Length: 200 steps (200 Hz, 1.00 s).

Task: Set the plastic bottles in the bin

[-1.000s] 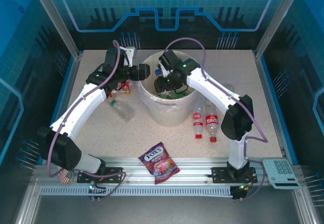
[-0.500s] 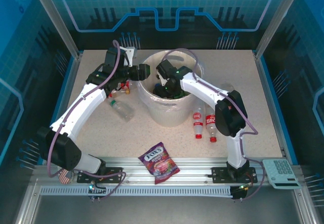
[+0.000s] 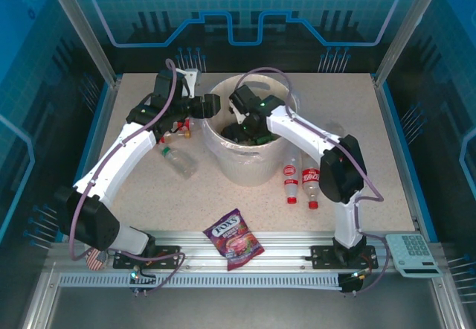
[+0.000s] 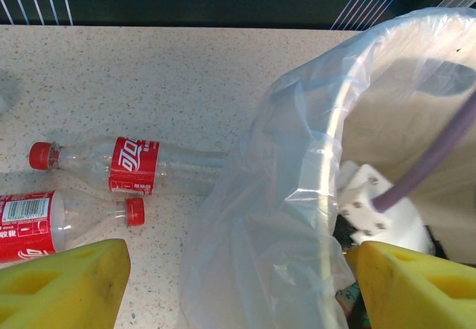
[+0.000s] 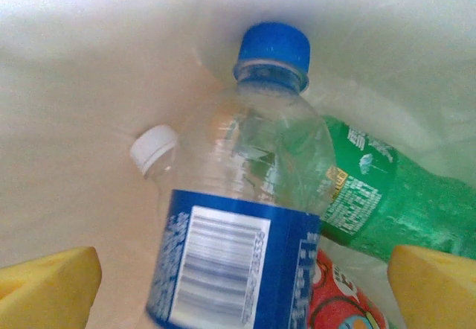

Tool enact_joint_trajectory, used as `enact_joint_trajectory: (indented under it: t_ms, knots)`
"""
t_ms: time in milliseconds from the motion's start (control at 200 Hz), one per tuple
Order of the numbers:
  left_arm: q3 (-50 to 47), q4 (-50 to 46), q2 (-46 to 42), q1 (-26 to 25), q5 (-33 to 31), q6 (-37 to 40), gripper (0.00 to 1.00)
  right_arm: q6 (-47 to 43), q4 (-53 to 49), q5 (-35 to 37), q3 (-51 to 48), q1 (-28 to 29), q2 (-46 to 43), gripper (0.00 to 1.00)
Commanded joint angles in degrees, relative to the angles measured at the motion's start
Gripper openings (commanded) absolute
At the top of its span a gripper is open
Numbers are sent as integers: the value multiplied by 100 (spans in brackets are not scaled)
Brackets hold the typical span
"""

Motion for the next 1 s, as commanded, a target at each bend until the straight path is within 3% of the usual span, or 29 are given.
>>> enact_joint_trajectory:
  t_ms: [0,200,475,635,790,996]
  knots:
    - [-185,-396,37,-12,-228,248,81,-190,-251,181,375,105,-637,100]
    - [-181,-400,36,-13,-251,259,81,-262,-286,170,423,117,-1557,100]
    - [-185,-396,34,-13,-245,255,81,-446,-286,991,169,-202,-3041,100]
    - [-179,-397,27,-12,-252,260,81,-556,-820,1367,-295,-1105,-3617,100]
    - [-181,-389,16,-13,-231,247,81,-465,-1069,1379,-1325,-2469,-3953,99]
    - [-160,-423,45,-17,-243,278,81,-437,-818,1100,-2546,-3515,-3764,96]
